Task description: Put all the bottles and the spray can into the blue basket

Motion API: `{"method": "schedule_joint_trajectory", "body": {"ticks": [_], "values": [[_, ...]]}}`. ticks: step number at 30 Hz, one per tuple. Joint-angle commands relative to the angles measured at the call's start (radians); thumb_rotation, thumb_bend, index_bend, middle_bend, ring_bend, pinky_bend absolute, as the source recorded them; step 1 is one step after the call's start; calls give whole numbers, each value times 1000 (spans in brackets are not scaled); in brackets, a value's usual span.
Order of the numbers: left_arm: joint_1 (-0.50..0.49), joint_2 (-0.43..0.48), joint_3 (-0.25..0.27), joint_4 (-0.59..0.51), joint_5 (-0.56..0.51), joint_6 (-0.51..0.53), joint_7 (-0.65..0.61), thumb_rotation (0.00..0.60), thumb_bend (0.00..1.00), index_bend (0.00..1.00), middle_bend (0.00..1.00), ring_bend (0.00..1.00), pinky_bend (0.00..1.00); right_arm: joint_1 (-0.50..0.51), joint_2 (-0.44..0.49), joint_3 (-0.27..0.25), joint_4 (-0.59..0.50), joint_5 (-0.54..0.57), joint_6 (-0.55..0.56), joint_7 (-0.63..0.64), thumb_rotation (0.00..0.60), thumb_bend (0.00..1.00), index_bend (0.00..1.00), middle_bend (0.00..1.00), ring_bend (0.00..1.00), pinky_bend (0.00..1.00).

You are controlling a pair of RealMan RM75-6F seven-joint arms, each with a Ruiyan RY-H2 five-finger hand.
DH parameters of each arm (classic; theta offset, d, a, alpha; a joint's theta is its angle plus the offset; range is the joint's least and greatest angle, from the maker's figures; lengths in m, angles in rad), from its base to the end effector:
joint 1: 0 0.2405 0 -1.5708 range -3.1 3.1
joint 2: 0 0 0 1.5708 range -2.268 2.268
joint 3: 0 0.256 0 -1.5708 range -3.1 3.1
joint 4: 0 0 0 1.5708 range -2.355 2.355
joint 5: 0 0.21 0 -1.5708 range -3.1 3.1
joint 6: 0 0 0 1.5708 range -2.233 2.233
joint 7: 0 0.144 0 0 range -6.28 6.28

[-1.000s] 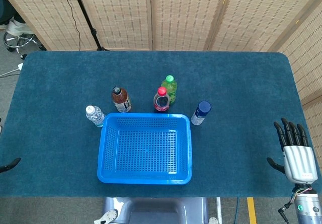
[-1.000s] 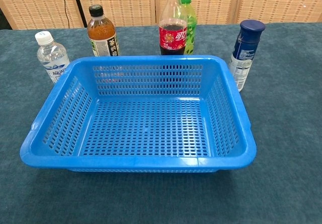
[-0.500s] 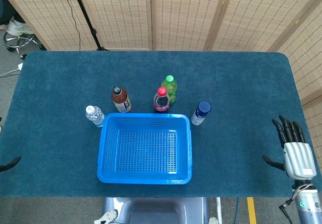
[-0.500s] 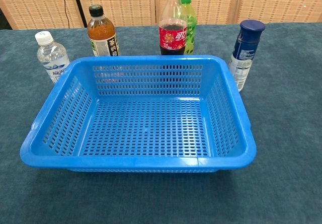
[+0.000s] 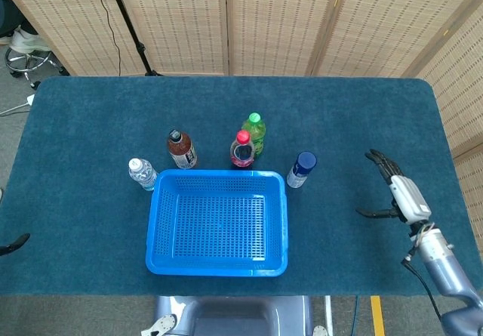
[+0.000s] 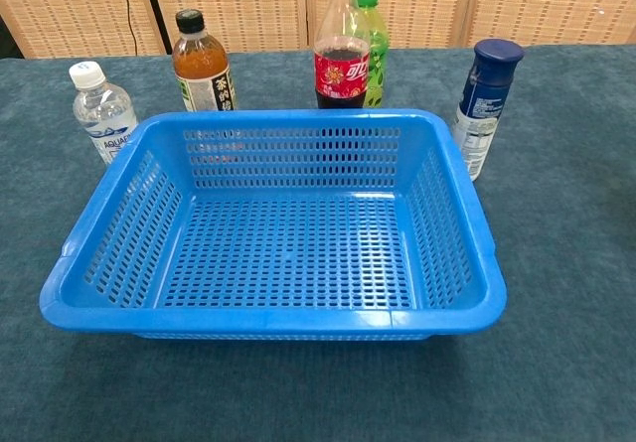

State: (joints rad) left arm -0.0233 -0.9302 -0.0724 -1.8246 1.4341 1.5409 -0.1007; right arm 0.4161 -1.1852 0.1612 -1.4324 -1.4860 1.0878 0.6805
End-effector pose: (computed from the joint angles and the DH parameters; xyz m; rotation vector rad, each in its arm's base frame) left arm -0.2940 0.1645 0.2111 -1.2174 -0.9914 -0.9781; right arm -0.2756 -0.3068 0.1246 1.4303 -1.4229 1.2993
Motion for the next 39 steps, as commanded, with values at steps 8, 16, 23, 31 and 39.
{"method": "schedule_joint_trajectory", "body": {"ticks": [8, 16, 23, 31, 39], "values": [[-24, -1, -25, -3, -66, -45, 22, 600, 63, 0, 0, 0, 0, 149, -191, 83, 117, 103, -127, 46, 600, 0, 0, 0, 0, 0], [-34, 1, -36, -2, -100, -68, 26, 600, 63, 0, 0, 0, 0, 206, -262, 103, 156, 140, -171, 30, 600, 0, 0, 0, 0, 0], [-35, 7, -44, 6, -120, -77, 5, 600, 62, 0, 0, 0, 0, 239, -336, 123, 218, 195, -192, -13, 600, 0, 0, 0, 0, 0], [-34, 14, -49, 14, -131, -84, -20, 600, 63, 0, 0, 0, 0, 238, -425, 165, 279, 276, -137, -88, 600, 0, 456, 542, 559, 347], [-32, 18, -48, 17, -128, -86, -34, 600, 63, 0, 0, 0, 0, 231, -446, 167, 291, 252, -101, -62, 600, 140, 655, 721, 735, 610]]}}
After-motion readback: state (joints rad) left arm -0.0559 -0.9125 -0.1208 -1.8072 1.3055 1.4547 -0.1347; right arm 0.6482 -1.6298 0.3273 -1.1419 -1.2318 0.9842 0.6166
